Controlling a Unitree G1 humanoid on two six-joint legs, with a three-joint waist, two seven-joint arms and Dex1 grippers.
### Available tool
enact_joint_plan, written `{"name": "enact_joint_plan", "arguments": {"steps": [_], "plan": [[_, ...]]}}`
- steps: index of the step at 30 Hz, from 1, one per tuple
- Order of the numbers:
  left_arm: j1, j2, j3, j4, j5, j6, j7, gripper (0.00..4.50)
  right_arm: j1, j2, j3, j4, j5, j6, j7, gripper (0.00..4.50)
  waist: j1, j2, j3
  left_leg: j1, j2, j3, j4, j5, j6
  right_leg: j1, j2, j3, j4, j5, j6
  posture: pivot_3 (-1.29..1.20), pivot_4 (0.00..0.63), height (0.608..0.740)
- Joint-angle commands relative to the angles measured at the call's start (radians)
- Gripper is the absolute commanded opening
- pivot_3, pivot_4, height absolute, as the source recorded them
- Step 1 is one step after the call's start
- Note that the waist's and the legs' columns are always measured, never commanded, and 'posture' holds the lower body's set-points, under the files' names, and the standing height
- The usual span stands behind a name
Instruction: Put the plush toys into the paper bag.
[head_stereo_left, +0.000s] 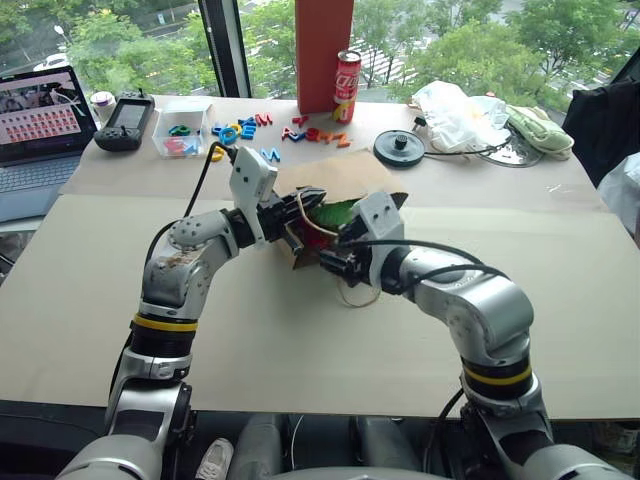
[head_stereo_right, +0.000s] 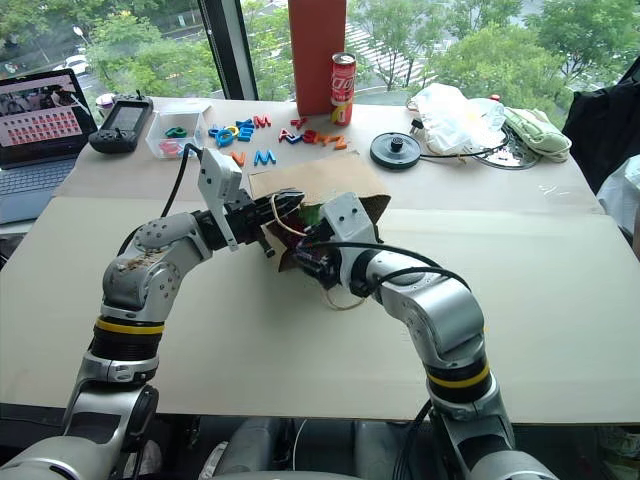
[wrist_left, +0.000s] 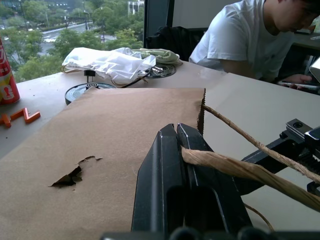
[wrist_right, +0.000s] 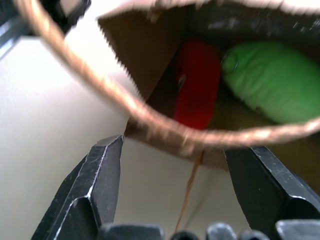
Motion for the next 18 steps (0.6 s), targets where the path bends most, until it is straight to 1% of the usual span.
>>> {"name": "enact_joint_plan", "arguments": {"steps": [1, 6, 11, 15, 18], "plan": [[-0.027, 0.000, 0.004, -0.028, -0.003, -0.009, 0.000, 0.00, 0.022, 0.005, 0.034, 0.036, -0.023, -0.031, -0.024, 3.49, 0.000, 0.000, 0.000, 0.000, 0.000, 0.000, 0.000, 0.000, 0.000, 0.000, 0.000, 0.000, 0.000, 0.000, 0.000, 0.00, 0.150, 0.739], [-0.033, 0.004, 0.009, -0.029, -0.007, -0.004, -0.001, 0.00, 0.032, 0.026, 0.064, 0.129, -0.067, -0.083, -0.060, 3.49, 0.000, 0.000, 0.000, 0.000, 0.000, 0.000, 0.000, 0.000, 0.000, 0.000, 0.000, 0.000, 0.000, 0.000, 0.000, 0.00, 0.150, 0.739], [-0.035, 0.007, 0.012, -0.028, -0.007, -0.003, -0.001, 0.00, 0.044, 0.047, 0.079, 0.167, -0.083, -0.117, -0.064, 3.49, 0.001, 0.000, 0.000, 0.000, -0.001, 0.000, 0.000, 0.000, 0.000, 0.000, 0.000, 0.000, 0.000, 0.000, 0.000, 0.00, 0.150, 0.739], [-0.035, 0.006, 0.013, -0.027, -0.007, -0.006, 0.001, 0.00, 0.056, 0.068, 0.074, 0.174, -0.081, -0.145, -0.057, 2.42, 0.000, 0.000, 0.000, 0.000, 0.000, 0.000, 0.000, 0.000, 0.000, 0.000, 0.000, 0.000, 0.000, 0.000, 0.000, 0.00, 0.150, 0.739], [-0.035, 0.005, 0.013, -0.025, -0.007, -0.008, 0.000, 0.00, 0.056, 0.069, 0.069, 0.178, -0.085, -0.151, -0.055, 1.37, 0.000, 0.000, 0.000, 0.000, 0.000, 0.000, 0.000, 0.000, 0.000, 0.000, 0.000, 0.000, 0.000, 0.000, 0.000, 0.00, 0.150, 0.739]]}}
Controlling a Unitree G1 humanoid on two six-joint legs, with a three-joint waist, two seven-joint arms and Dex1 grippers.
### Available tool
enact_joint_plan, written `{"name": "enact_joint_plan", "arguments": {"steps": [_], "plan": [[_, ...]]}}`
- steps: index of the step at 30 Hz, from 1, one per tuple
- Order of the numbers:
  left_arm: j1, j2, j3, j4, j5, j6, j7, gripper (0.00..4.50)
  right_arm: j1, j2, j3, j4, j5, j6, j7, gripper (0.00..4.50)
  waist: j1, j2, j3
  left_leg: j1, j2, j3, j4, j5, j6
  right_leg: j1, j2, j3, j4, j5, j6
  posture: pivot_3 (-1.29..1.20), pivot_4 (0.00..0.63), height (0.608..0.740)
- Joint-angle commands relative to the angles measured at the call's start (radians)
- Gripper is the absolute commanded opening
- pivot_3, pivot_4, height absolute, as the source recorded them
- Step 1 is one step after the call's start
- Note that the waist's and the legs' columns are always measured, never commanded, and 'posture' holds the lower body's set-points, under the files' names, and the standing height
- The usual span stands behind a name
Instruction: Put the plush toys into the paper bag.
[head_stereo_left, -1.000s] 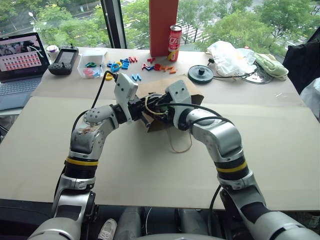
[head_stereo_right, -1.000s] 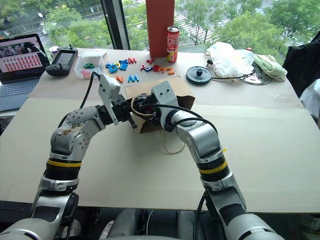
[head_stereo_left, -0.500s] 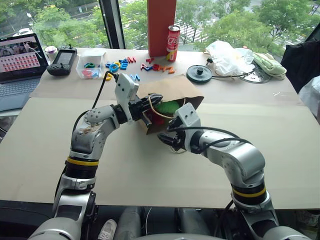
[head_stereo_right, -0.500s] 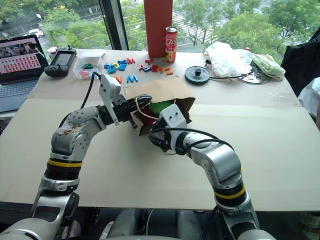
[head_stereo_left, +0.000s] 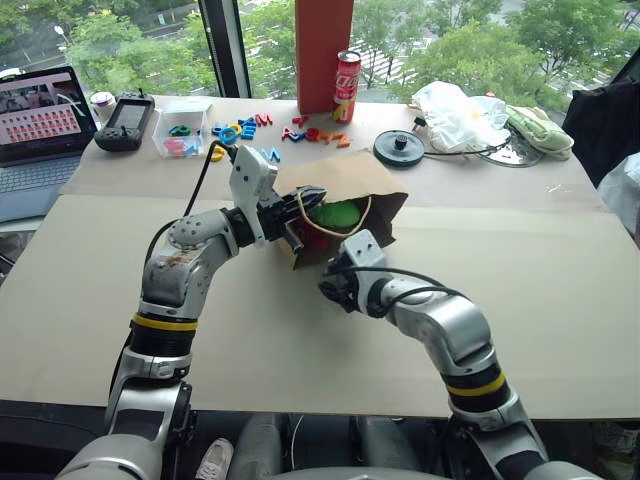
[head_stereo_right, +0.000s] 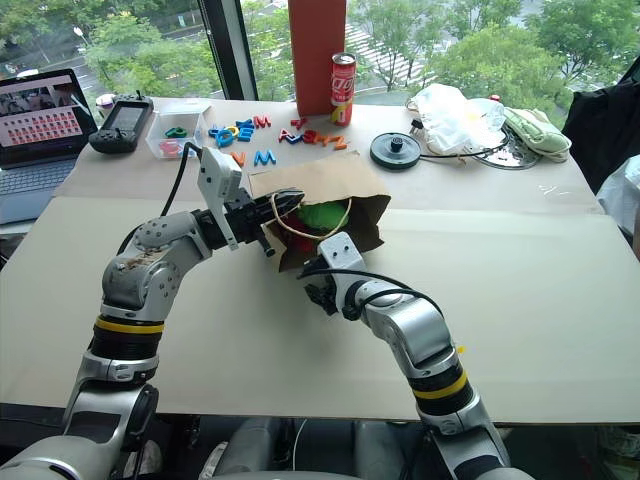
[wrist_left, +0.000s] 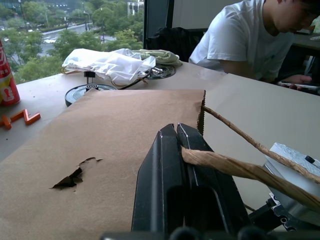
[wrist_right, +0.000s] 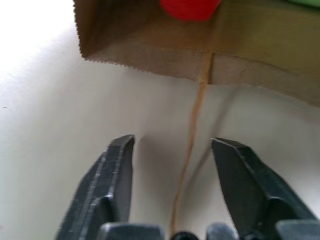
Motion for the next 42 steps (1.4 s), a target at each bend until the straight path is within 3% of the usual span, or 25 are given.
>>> {"name": "enact_joint_plan", "arguments": {"steps": [1, 4, 15, 21, 25, 34, 42], "plan": [[-0.031, 0.004, 0.012, -0.025, -0.006, -0.009, 0.000, 0.00, -0.006, 0.000, -0.011, -0.017, -0.004, -0.030, 0.004, 1.02, 0.000, 0.000, 0.000, 0.000, 0.000, 0.000, 0.000, 0.000, 0.000, 0.000, 0.000, 0.000, 0.000, 0.000, 0.000, 0.00, 0.150, 0.739], [-0.030, 0.002, 0.013, -0.024, -0.007, -0.010, 0.000, 0.00, -0.004, -0.004, -0.013, -0.013, -0.007, -0.030, 0.004, 0.03, 0.000, 0.000, 0.000, 0.000, 0.000, 0.000, 0.000, 0.000, 0.000, 0.000, 0.000, 0.000, 0.000, 0.000, 0.000, 0.00, 0.150, 0.739], [-0.062, -0.030, 0.062, -0.010, -0.060, 0.040, 0.041, 0.00, -0.019, -0.027, -0.091, -0.068, -0.008, -0.039, -0.005, 0.03, 0.002, 0.000, 0.000, 0.000, 0.000, 0.000, 0.000, 0.000, 0.000, 0.000, 0.000, 0.000, 0.000, 0.000, 0.000, 0.00, 0.150, 0.739], [-0.126, -0.088, 0.204, 0.021, -0.205, 0.173, 0.163, 0.00, -0.107, -0.135, -0.255, -0.292, 0.052, 0.046, 0.035, 0.03, 0.002, 0.000, 0.000, -0.001, 0.000, -0.001, 0.000, 0.000, 0.000, 0.000, -0.001, 0.000, 0.000, 0.000, 0.000, 0.00, 0.150, 0.739], [-0.146, -0.107, 0.262, 0.030, -0.277, 0.247, 0.218, 0.00, -0.176, -0.171, -0.295, -0.366, 0.075, 0.106, 0.038, 0.03, -0.002, 0.000, 0.000, 0.000, 0.000, -0.001, 0.000, 0.000, 0.000, 0.000, 0.001, 0.000, 0.000, 0.000, 0.000, 0.00, 0.150, 0.739], [-0.029, -0.049, 0.133, -0.005, -0.182, 0.181, 0.132, 0.00, -0.209, -0.236, -0.166, -0.365, 0.059, 0.106, 0.036, 0.03, 0.000, 0.000, 0.000, 0.000, -0.001, 0.000, -0.001, 0.000, 0.000, 0.000, -0.001, 0.000, 0.000, 0.000, 0.000, 0.00, 0.150, 0.739], [-0.024, -0.035, 0.126, 0.110, -0.124, 0.092, 0.092, 0.00, -0.254, -0.239, -0.063, -0.254, -0.023, 0.066, -0.018, 0.03, 0.001, 0.000, 0.000, 0.000, -0.001, 0.001, 0.000, 0.000, 0.000, 0.000, -0.001, 0.000, 0.000, 0.000, 0.000, 0.00, 0.150, 0.739]]}}
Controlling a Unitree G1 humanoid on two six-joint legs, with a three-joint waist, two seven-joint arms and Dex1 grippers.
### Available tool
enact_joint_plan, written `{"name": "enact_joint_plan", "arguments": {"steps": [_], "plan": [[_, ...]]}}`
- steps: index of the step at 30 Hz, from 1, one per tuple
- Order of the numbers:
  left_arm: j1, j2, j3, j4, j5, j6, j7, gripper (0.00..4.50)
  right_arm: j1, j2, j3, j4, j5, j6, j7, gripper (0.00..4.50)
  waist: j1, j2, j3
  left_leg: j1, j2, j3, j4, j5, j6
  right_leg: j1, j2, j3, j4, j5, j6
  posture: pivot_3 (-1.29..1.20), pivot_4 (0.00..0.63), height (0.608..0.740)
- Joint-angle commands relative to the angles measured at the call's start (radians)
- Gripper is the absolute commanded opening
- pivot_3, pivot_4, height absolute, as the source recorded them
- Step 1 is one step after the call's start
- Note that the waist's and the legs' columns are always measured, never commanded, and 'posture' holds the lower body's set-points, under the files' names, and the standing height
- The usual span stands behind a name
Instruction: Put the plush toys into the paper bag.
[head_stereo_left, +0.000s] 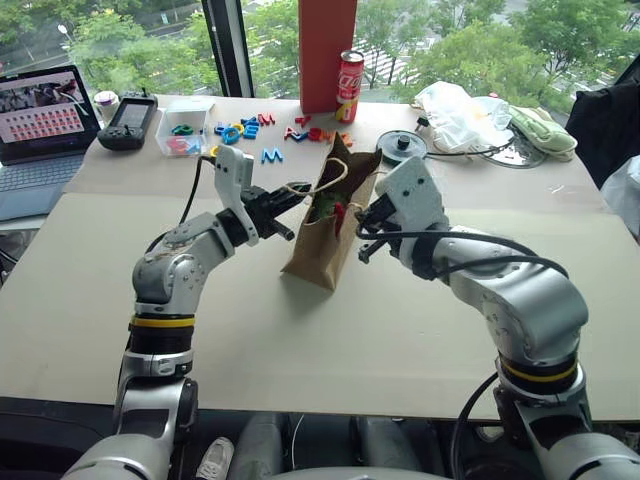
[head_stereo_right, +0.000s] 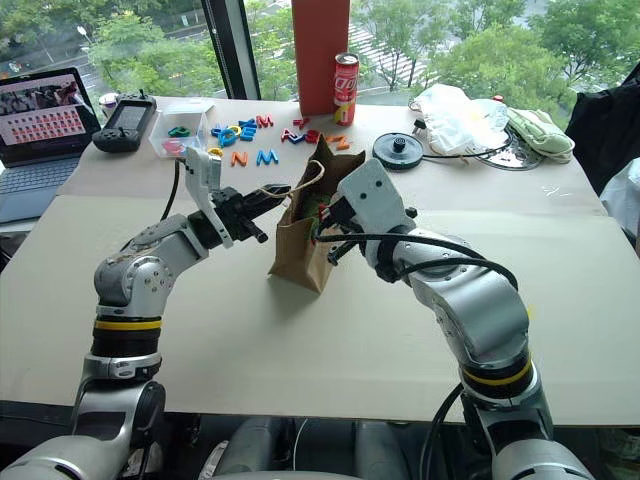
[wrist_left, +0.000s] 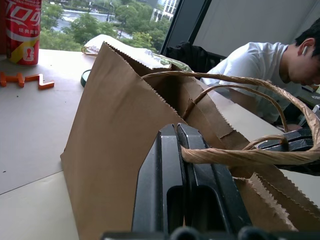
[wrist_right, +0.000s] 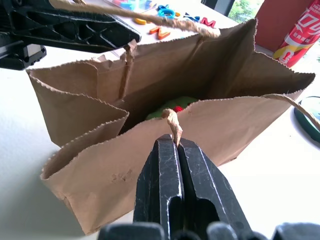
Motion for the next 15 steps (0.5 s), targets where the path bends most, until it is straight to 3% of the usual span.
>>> {"name": "enact_joint_plan", "arguments": {"steps": [1, 4, 7, 10, 15], "plan": [[-0.024, 0.006, 0.003, 0.032, 0.019, -0.044, -0.019, 0.00, -0.045, 0.014, 0.013, 0.035, -0.046, -0.049, -0.030, 0.03, 0.000, 0.000, 0.000, 0.000, 0.000, 0.000, 0.000, 0.000, 0.000, 0.000, 0.000, 0.000, 0.000, 0.000, 0.000, 0.00, 0.150, 0.739], [-0.035, -0.002, 0.014, 0.047, 0.013, -0.043, -0.019, 0.00, -0.055, 0.044, -0.003, 0.061, -0.061, -0.063, -0.048, 0.03, 0.000, 0.000, 0.000, 0.000, 0.000, 0.000, 0.000, 0.000, 0.000, 0.000, 0.000, 0.000, 0.000, 0.000, 0.000, 0.00, 0.150, 0.739], [-0.036, -0.004, 0.024, 0.046, 0.002, -0.033, -0.022, 0.00, -0.058, 0.051, -0.010, 0.075, -0.079, -0.088, -0.054, 0.82, 0.000, 0.000, 0.000, -0.001, 0.000, 0.000, 0.000, 0.000, 0.000, 0.000, 0.000, 0.000, 0.000, 0.000, 0.000, 0.00, 0.150, 0.739], [-0.034, -0.003, 0.033, 0.037, -0.004, -0.024, -0.022, 0.81, -0.062, 0.061, -0.026, 0.072, -0.076, -0.099, -0.048, 1.91, 0.000, 0.000, 0.000, -0.001, 0.000, 0.000, 0.000, 0.000, 0.000, 0.000, 0.000, 0.000, 0.000, 0.000, 0.000, 0.00, 0.150, 0.739], [-0.046, 0.008, 0.093, -0.029, -0.105, 0.038, -0.043, 2.63, -0.085, 0.089, -0.168, 0.013, 0.035, -0.092, 0.038, 3.60, 0.000, 0.000, 0.000, -0.001, 0.001, -0.001, 0.000, 0.000, 0.000, -0.001, 0.000, 0.000, 0.000, 0.000, 0.000, 0.00, 0.150, 0.739]]}}
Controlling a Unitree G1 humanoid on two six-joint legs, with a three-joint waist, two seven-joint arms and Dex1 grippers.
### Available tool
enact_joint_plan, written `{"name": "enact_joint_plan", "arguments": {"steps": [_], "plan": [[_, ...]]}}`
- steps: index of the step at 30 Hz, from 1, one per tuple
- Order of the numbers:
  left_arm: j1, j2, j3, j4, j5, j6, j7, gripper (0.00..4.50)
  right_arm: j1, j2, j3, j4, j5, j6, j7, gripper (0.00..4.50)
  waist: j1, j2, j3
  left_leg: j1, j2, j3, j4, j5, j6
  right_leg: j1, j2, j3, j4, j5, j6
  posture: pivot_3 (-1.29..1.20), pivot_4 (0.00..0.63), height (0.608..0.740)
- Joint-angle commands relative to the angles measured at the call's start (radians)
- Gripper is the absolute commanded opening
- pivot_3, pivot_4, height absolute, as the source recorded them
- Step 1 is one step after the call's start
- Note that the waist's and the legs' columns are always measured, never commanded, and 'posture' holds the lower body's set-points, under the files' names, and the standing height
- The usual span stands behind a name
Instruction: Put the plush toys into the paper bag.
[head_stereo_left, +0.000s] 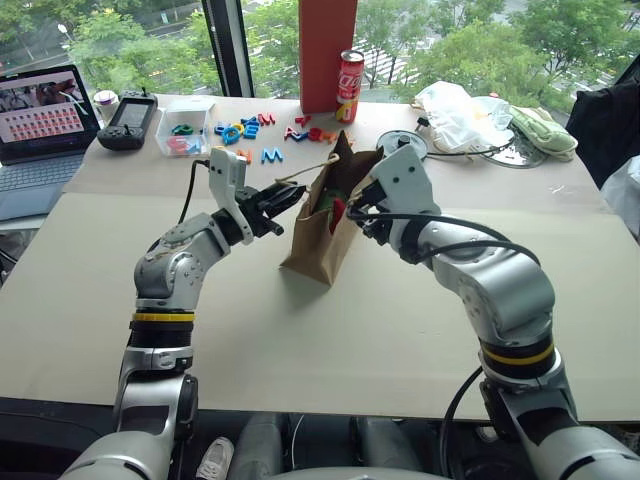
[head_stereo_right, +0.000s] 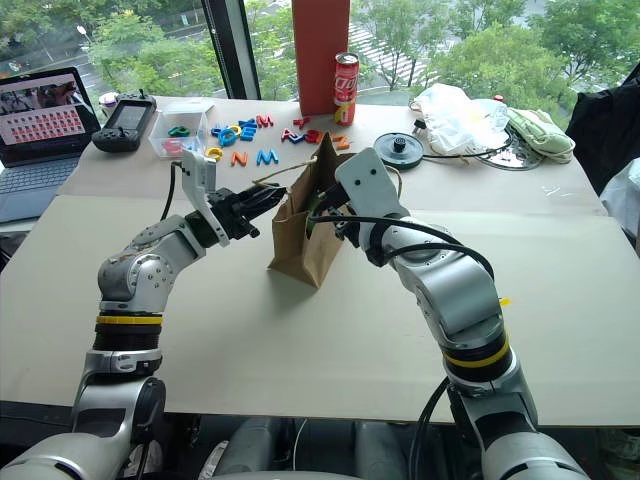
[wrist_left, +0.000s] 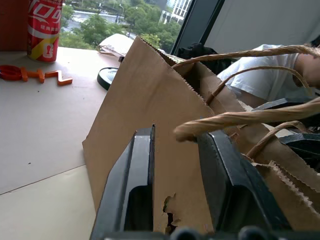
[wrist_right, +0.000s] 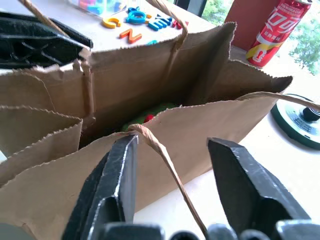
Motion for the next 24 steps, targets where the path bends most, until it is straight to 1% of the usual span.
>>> {"name": "enact_joint_plan", "arguments": {"steps": [1, 2, 3, 5, 10, 15, 18, 22, 23, 24], "plan": [[-0.027, 0.018, 0.052, -0.088, -0.091, 0.042, -0.022, 3.02, -0.043, -0.008, -0.103, -0.073, 0.067, -0.019, 0.059, 3.95, 0.000, 0.000, 0.000, 0.000, 0.000, 0.000, 0.000, 0.000, 0.000, 0.000, 0.000, 0.000, 0.000, 0.000, 0.000, 0.00, 0.150, 0.739], [-0.024, 0.024, 0.058, -0.102, -0.107, 0.057, -0.025, 3.43, -0.041, -0.017, -0.110, -0.081, 0.081, -0.014, 0.074, 4.33, 0.000, 0.000, 0.000, 0.000, 0.000, 0.000, 0.000, 0.000, 0.000, 0.000, 0.000, 0.000, 0.000, 0.000, 0.000, 0.00, 0.150, 0.739], [-0.017, 0.034, 0.066, -0.120, -0.128, 0.075, -0.034, 3.79, -0.037, -0.029, -0.119, -0.093, 0.100, -0.007, 0.095, 4.50, 0.000, 0.000, 0.000, 0.000, 0.000, 0.000, 0.000, 0.000, 0.000, 0.000, 0.000, 0.000, 0.000, 0.000, 0.000, 0.00, 0.150, 0.739], [-0.002, 0.058, 0.081, -0.150, -0.161, 0.105, -0.041, 4.48, -0.025, -0.069, -0.131, -0.124, 0.139, 0.007, 0.145, 4.50, -0.001, 0.000, 0.000, 0.001, 0.000, 0.000, 0.000, 0.000, 0.000, 0.000, 0.000, 0.000, 0.000, 0.000, 0.000, 0.00, 0.150, 0.739], [0.067, 0.120, 0.111, -0.187, -0.189, 0.144, -0.043, 4.48, 0.015, -0.187, -0.202, -0.179, 0.244, 0.032, 0.252, 4.50, -0.001, 0.000, 0.000, 0.001, 0.000, 0.000, 0.000, 0.000, 0.000, 0.001, 0.000, 0.000, 0.000, 0.000, 0.000, 0.00, 0.150, 0.739], [0.171, 0.163, 0.089, -0.184, -0.147, 0.109, -0.070, 4.48, 0.072, -0.286, -0.266, -0.221, 0.354, 0.043, 0.347, 4.50, -0.001, 0.000, 0.000, 0.001, 0.001, 0.000, 0.000, 0.000, 0.000, 0.001, 0.000, 0.000, -0.001, 0.000, 0.000, 0.00, 0.150, 0.739], [0.204, 0.164, 0.053, -0.174, -0.081, 0.042, -0.072, 4.48, 0.100, -0.321, -0.243, -0.227, 0.383, 0.027, 0.370, 4.50, 0.000, 0.000, 0.000, 0.001, 0.001, 0.000, 0.000, 0.000, 0.000, 0.001, 0.000, 0.000, -0.001, 0.000, 0.000, 0.00, 0.150, 0.739], [0.233, 0.168, 0.003, -0.160, -0.013, -0.040, -0.111, 4.48, 0.115, -0.300, -0.171, -0.211, 0.387, 0.018, 0.348, 4.50, 0.000, 0.000, 0.000, 0.003, 0.001, 0.000, 0.000, 0.000, 0.000, 0.003, 0.000, 0.000, -0.001, 0.000, 0.000, 0.00, 0.150, 0.739], [0.238, 0.171, -0.013, -0.162, 0.002, -0.058, -0.124, 4.48, 0.118, -0.296, -0.132, -0.190, 0.358, 0.015, 0.324, 4.50, 0.000, 0.000, 0.000, 0.003, 0.001, 0.000, 0.000, 0.000, 0.000, 0.003, 0.000, 0.000, -0.001, 0.000, 0.000, 0.00, 0.150, 0.739], [0.241, 0.169, -0.024, -0.163, 0.009, -0.069, -0.136, 4.50, 0.121, -0.279, -0.083, -0.151, 0.320, 0.008, 0.289, 4.00, 0.000, 0.000, 0.000, 0.003, 0.001, 0.000, 0.000, 0.000, 0.000, 0.003, 0.000, 0.000, -0.001, 0.000, -0.001, 0.00, 0.150, 0.739]]}}
